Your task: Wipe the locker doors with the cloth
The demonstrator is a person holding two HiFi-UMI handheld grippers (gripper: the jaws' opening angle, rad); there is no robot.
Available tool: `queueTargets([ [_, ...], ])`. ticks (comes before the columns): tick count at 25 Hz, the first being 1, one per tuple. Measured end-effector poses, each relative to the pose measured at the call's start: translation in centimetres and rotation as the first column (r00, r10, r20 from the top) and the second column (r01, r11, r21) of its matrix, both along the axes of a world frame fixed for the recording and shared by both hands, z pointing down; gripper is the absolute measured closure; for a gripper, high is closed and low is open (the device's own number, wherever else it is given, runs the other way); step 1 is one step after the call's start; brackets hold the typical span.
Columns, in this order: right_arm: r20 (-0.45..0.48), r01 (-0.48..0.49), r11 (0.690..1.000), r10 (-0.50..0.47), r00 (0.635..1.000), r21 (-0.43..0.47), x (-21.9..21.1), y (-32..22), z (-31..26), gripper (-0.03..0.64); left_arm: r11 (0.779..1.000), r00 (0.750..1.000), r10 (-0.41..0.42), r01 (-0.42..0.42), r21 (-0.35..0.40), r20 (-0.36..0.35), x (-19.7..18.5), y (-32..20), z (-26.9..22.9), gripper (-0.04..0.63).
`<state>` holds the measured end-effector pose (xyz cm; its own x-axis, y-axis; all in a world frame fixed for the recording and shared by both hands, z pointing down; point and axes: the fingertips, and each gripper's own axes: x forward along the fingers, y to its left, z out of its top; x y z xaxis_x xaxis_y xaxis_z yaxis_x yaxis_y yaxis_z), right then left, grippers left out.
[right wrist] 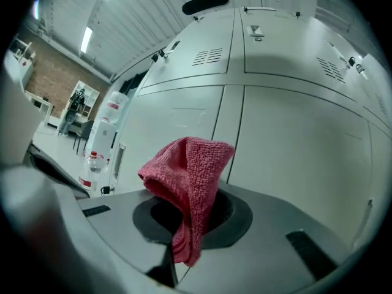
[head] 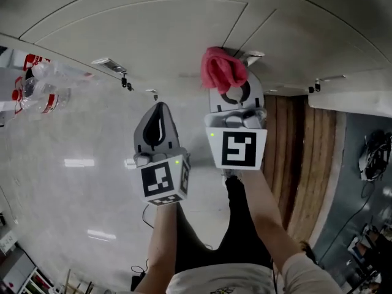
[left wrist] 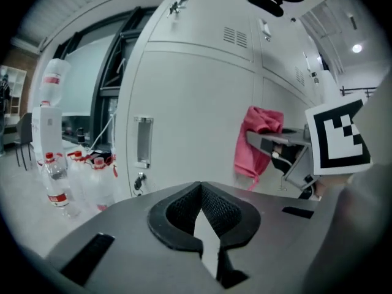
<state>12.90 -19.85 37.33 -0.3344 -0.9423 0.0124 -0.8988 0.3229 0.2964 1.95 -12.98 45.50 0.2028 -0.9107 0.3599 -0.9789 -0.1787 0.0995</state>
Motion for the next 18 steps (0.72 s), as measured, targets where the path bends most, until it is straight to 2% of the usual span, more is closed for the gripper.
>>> queueTargets([
  [3,0.036,-0.070,0.997,0.069,0.997,0.015,1.5,-0.1,-0.1,0.586,0.998,0.998,0.057,-0.056,-0.040,0.028,0.2,-0.1,1.5,0.578],
  [6,0.036,-0.125,0.992,0.125,0.992,0.007,1.9,0.0,0.4,0.586,0.994,0.996,0.083,-0.082,-0.078,0.018,-0.8,-0.3,3.4,0.578],
  [9,0.014,-0.174,0.985,0.175,0.985,-0.009,2.3,-0.4,0.7,0.586,0.991,0.992,0.116,-0.113,-0.072,0.040,-2.6,-1.3,4.1,0.578],
  [12,-0.002,-0.201,0.979,0.201,0.980,-0.016,2.4,-0.1,0.9,0.586,0.991,0.993,0.110,-0.106,-0.086,0.045,-5.1,-1.4,5.0,0.578],
  [15,0.024,-0.164,0.986,0.164,0.986,-0.006,0.7,0.8,0.3,0.586,0.994,0.995,0.087,-0.084,-0.069,0.040,-7.1,-1.5,5.3,0.578],
  [18,0.108,-0.050,0.999,0.049,0.993,0.010,-4.7,1.9,0.3,0.586,0.995,0.995,0.081,-0.077,-0.056,0.058,-9.2,-1.4,5.4,0.578],
])
